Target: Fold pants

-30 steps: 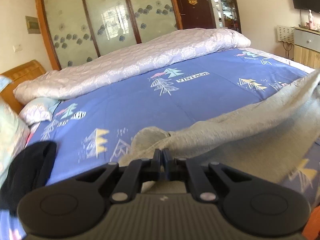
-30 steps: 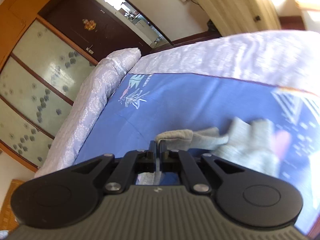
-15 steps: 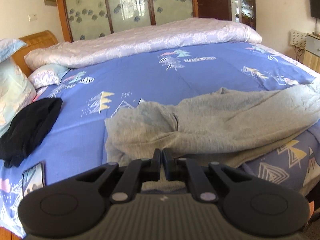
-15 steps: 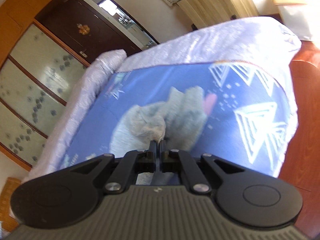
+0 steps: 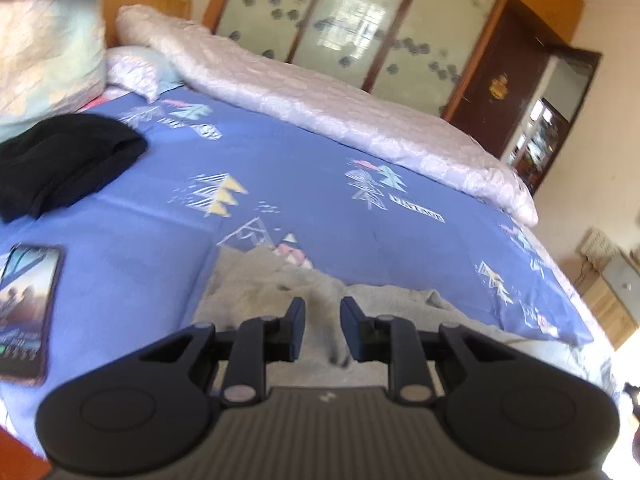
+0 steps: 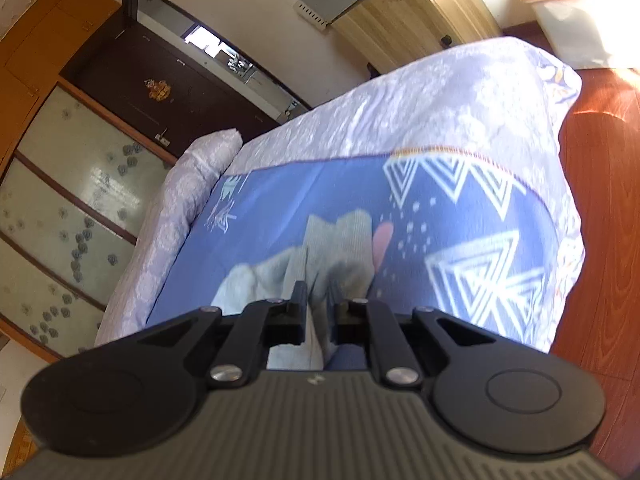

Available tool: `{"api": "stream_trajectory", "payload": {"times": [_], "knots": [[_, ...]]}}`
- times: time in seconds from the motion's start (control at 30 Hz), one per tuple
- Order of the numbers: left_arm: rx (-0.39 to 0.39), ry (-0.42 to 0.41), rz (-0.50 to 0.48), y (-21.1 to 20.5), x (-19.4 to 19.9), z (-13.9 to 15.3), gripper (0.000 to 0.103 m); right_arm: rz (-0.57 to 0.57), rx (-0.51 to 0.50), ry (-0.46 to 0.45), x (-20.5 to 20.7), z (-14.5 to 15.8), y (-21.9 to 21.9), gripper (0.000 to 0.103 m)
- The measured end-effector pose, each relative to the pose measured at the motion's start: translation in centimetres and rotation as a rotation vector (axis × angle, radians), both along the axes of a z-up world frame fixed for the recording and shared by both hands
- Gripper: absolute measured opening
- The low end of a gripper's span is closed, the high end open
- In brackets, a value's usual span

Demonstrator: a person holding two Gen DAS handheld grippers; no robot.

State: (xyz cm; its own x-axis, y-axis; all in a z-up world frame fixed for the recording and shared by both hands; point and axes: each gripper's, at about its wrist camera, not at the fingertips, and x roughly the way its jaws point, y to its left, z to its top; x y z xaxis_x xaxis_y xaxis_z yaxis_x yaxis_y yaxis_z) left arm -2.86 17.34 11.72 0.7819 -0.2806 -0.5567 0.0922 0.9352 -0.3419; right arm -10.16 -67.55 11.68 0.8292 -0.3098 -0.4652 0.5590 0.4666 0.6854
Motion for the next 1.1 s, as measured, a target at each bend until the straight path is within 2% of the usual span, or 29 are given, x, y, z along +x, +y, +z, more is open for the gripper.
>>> {"api": "stream_trajectory", "payload": {"times": [0.1,0.17,0.3,0.33,0.37,0.4,0.43,0.53,0.63,0.7,0.73,0.77,0.87,0.9,1.03,1.1], "knots": [[0.055,0.021,-0.04,-3.1,1.4,-0.5,0.022,0.029,-0.012,0.007,1.8,0.2,-1.3,0.019],[0.094,0.052,-0.053,-5.3,2.3,-1.5,0.025,0.048,-0.03,0.048,3.5,-0.1,-1.7,0.036],[0.182,0.169,-0.036,-8.5,4.0,-4.4,0.028,0.12,-0.083,0.132,6.2,-1.1,-1.3,0.036],[0.211,0.203,-0.025,-9.0,4.2,-5.1,0.029,0.141,-0.094,0.158,6.8,-1.5,-1.2,0.034],[0.246,0.245,-0.011,-9.5,4.4,-6.0,0.029,0.159,-0.101,0.187,7.3,-1.8,-1.0,0.02],[0.272,0.281,-0.003,-9.8,4.6,-6.7,0.029,0.173,-0.107,0.196,7.6,-1.9,-0.9,0.01],[0.291,0.298,-0.001,-10.1,4.7,-7.3,0.029,0.174,-0.119,0.185,7.4,-1.7,-0.8,0.01],[0.331,0.288,0.0,-10.7,4.3,-7.1,0.032,0.136,-0.183,0.087,5.9,0.0,-0.5,0.009],[0.339,0.298,-0.001,-11.0,4.4,-6.9,0.036,0.087,-0.211,-0.099,2.9,1.8,-1.1,0.009],[0.344,0.3,0.0,-11.4,4.7,-6.9,0.039,0.002,-0.208,-0.169,0.9,1.8,-1.4,0.008],[0.35,0.3,0.0,-11.6,4.7,-6.9,0.041,-0.026,-0.185,-0.164,0.2,1.2,-1.9,0.008],[0.358,0.299,-0.003,-11.8,4.9,-7.0,0.043,-0.047,-0.15,-0.116,0.0,0.2,-2.5,0.008],[0.401,0.294,-0.018,-12.7,5.2,-7.2,0.046,-0.08,-0.092,0.108,0.4,-3.0,-3.4,0.012],[0.409,0.293,-0.02,-12.8,5.2,-7.2,0.047,-0.093,-0.094,0.147,0.1,-3.6,-3.4,0.011],[0.408,0.295,-0.027,-12.8,5.2,-7.3,0.049,-0.106,-0.099,0.038,-1.0,-2.6,-3.1,0.012],[0.414,0.297,-0.032,-13.0,5.3,-7.3,0.05,-0.063,-0.154,0.039,0.6,-0.8,-3.0,0.015]]}}
